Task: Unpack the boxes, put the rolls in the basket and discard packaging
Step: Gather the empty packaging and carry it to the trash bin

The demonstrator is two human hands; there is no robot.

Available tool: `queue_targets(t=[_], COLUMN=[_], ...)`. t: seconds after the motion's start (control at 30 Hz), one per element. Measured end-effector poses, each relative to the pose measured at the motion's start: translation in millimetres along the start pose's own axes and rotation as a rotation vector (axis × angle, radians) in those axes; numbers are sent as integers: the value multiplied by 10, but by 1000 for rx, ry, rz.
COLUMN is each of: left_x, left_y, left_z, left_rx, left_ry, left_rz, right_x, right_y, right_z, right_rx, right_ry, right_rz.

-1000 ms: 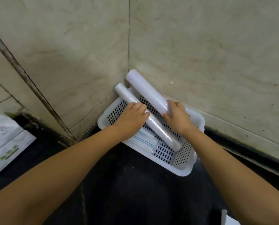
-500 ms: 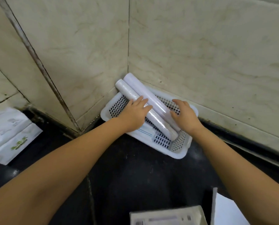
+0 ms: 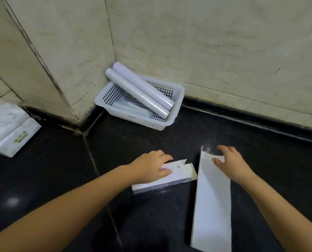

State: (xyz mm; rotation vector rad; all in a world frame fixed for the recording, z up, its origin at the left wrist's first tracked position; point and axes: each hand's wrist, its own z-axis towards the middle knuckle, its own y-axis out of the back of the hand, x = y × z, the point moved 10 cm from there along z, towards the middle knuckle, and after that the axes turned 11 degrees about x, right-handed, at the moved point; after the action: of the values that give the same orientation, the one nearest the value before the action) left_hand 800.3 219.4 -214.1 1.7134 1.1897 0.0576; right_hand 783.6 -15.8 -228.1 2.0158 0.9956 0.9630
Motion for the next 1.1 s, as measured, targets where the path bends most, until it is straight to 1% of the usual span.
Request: queue_targets(t=[0.07, 0.1, 0.17, 0.23, 0.27, 0.33, 0.4, 0.47, 0.57, 0.6, 0.63, 0.67, 0.77, 0.83, 0.93, 1.03, 1.1], left_x=[53, 76, 75, 56, 51, 57, 76, 129, 221, 238, 242, 231, 64, -183, -722, -1360, -1844], left_y=[-287, -391, -502, -537, -554, -627, -686, -653, -424, -310, -185, -39, 384, 570, 614, 375, 108], left_z=[-3, -13, -69, -157, -205, -308, -456, -661, -968, -1047, -1103, -1136, -1101, -935, -593, -267, -75], left_rx=[49, 43, -48, -153, -176, -151, -117, -150, -265, -308, -355, -401, -482, -471, -385, -259, -161], left_ry=[108, 154, 223, 302, 344, 409, 433, 445, 468, 469, 459, 438, 344, 241, 70, -66, -150], left_rz=[61, 117, 238, 259, 234, 120, -43, -225, -446, -498, -539, -572, -601, -586, -554, -470, -425], right_x=[-341, -468, -645, -698, -681, -584, -460, -362, -326, -333, -347, -371, -458, -556, -820, -1222, -1551], right_y=[-247, -379, -607, -788, -864, -903, -759, -517, -107, 38, 180, 321, 668, 766, 778, 655, 495], right_z=[-208, -308, -498, -660, -735, -869, -978, -1077, -1214, -1259, -1316, -1381, -1687, -1912, -2295, -2769, -3146], right_rx=[44, 76, 119, 170, 220, 291, 271, 209, 86, 26, -43, -118, -345, -433, -567, -700, -752], right_ry=[-126, -166, -209, -195, -182, -117, -26, 56, 104, 125, 152, 177, 200, 194, 117, -3, -109], right_rz=[56, 99, 184, 338, 422, 520, 613, 781, 1071, 1110, 1099, 1033, 729, 644, 598, 581, 597])
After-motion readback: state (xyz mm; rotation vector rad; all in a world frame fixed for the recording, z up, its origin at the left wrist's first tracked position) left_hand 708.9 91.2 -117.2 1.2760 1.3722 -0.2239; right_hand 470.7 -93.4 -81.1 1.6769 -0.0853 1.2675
